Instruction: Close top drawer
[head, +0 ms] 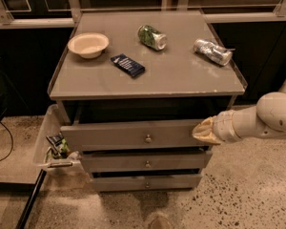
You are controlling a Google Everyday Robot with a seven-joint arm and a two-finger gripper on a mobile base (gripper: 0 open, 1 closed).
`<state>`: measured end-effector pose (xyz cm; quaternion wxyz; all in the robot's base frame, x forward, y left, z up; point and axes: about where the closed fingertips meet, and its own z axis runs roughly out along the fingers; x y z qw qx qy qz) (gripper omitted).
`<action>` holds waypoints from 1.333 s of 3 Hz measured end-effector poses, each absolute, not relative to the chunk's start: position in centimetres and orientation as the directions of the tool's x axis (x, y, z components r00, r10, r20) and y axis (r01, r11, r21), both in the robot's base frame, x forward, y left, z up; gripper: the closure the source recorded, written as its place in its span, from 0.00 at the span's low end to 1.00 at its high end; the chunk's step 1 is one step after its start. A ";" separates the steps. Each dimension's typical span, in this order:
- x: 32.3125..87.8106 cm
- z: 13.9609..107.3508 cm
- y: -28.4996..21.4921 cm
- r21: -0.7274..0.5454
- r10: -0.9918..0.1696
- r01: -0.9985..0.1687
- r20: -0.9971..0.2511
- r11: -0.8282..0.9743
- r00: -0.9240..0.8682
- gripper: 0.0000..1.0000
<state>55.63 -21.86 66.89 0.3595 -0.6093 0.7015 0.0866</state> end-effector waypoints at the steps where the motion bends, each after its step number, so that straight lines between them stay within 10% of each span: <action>1: 55.6 66.9 -21.9 -0.316 -0.792 -0.917 -0.610 0.243 0.001 0.59; 4: 55.6 66.9 -21.8 -0.316 -0.792 -0.918 -0.610 0.241 0.001 0.00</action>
Offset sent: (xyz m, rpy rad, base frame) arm 0.0000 0.0001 0.0000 0.0000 0.0001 0.0001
